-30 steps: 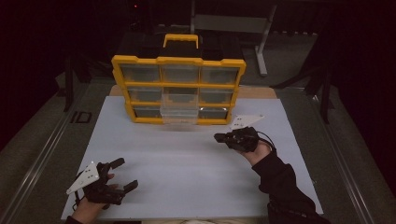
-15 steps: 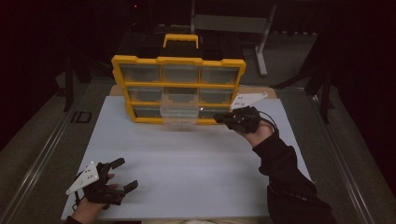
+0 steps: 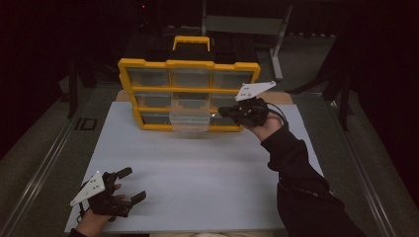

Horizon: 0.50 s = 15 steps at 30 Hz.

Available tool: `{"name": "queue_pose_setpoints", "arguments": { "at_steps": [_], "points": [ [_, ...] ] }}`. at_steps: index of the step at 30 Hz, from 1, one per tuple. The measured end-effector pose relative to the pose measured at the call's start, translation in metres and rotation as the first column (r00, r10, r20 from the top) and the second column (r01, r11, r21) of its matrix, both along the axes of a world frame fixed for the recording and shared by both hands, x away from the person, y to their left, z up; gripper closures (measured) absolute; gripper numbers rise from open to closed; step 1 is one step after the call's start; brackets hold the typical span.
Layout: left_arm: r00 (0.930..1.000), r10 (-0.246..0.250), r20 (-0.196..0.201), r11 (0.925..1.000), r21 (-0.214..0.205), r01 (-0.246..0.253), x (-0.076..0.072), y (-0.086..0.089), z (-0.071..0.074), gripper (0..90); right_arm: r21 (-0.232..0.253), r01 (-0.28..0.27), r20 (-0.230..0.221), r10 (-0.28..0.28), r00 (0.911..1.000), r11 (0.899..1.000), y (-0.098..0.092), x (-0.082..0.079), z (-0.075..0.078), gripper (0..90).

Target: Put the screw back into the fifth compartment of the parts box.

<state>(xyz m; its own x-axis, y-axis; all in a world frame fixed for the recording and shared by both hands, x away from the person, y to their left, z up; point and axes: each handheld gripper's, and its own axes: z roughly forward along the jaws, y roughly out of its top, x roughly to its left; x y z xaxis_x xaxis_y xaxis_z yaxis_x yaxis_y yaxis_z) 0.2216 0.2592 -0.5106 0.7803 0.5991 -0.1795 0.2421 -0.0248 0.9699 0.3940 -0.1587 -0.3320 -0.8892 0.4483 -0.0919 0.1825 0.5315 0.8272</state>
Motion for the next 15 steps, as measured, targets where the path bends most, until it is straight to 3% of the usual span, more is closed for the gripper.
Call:
{"name": "queue_pose_setpoints", "arguments": {
  "at_steps": [15],
  "points": [
    [1.0000, -0.005, 0.001, 1.0000, 0.000, 0.005, 0.000, 0.000, 0.000, 0.5, 0.060, -0.068, 0.026, 0.066, 0.9975, 0.996, 0.020, 0.021, 0.007, 87.7]
  ]
}}
